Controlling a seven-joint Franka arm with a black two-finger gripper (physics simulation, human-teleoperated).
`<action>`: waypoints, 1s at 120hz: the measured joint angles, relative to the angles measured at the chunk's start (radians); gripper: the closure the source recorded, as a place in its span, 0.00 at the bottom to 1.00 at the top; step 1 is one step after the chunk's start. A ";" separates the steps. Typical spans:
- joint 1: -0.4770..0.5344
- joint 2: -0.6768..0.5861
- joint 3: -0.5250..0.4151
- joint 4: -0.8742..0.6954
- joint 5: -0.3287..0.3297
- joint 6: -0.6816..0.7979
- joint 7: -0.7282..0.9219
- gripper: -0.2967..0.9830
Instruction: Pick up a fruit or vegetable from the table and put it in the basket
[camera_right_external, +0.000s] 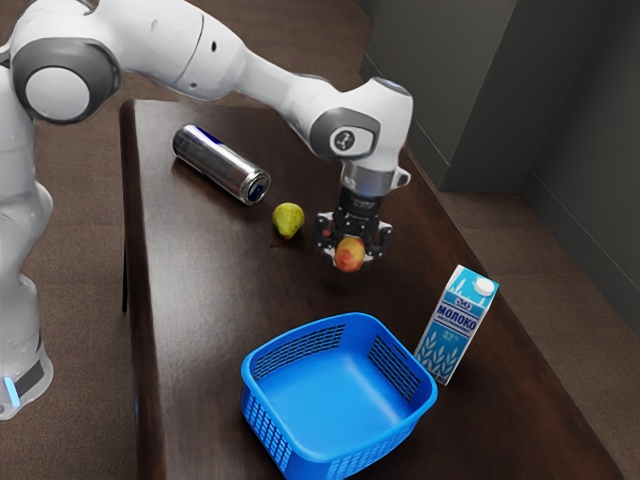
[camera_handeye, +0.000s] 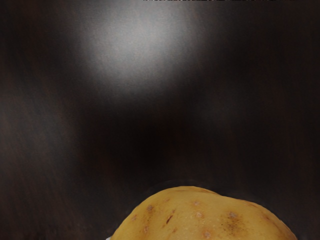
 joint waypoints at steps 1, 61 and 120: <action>-0.001 -0.004 0.000 0.000 0.000 0.000 -0.001 0.64; -0.120 -0.220 -0.267 -0.027 -0.070 -0.007 -0.158 0.62; -0.083 -0.197 -0.357 -0.028 -0.127 0.004 -0.350 0.30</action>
